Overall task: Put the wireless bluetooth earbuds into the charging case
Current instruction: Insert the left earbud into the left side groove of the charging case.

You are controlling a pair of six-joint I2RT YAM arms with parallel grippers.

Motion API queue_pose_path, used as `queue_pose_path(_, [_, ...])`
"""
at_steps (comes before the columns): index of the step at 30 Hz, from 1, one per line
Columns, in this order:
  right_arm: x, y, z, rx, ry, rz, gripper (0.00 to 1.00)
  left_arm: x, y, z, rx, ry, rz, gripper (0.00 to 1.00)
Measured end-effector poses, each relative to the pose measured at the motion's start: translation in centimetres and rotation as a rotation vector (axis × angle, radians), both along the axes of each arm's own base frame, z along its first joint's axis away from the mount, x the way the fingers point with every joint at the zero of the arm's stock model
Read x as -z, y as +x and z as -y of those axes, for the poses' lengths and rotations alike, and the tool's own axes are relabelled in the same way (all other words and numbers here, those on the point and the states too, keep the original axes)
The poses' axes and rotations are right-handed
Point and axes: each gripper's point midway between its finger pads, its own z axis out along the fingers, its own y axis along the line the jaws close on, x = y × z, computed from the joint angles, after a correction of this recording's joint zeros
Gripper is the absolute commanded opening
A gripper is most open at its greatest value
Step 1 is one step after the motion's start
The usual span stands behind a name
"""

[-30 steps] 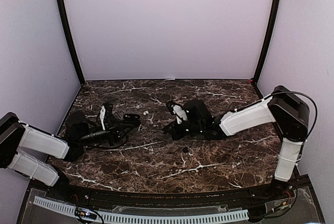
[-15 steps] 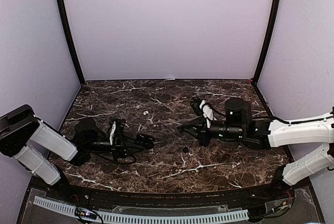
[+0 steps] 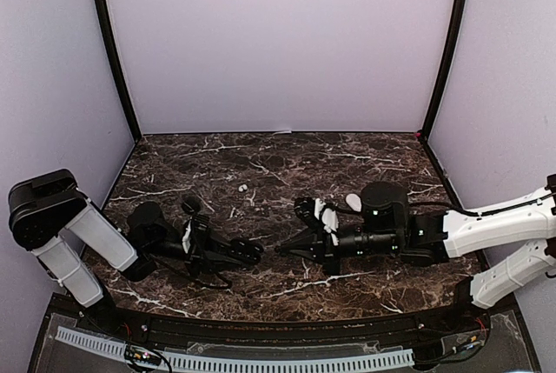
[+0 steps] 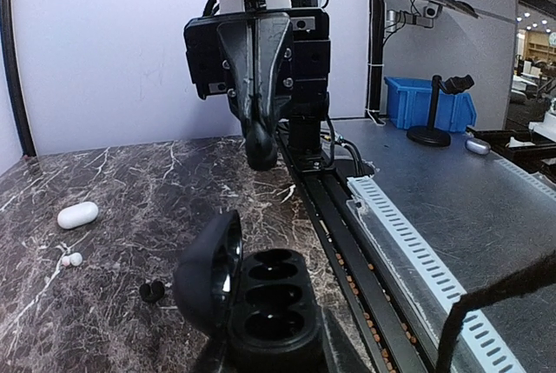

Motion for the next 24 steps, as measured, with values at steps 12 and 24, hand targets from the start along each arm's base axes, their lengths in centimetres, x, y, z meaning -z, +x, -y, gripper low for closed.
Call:
queue_pose_path(12, [-0.6, -1.8, -3.7, -0.072, 0.008, 0.053, 0.0, 0.3, -0.7, 0.5, 0.012, 0.004, 0.046, 0.15])
queue_pose_path(24, [-0.3, -1.7, -6.9, -0.075, -0.018, 0.118, 0.0, 0.9, -0.4, 0.6, -0.002, 0.031, 0.025, 0.15])
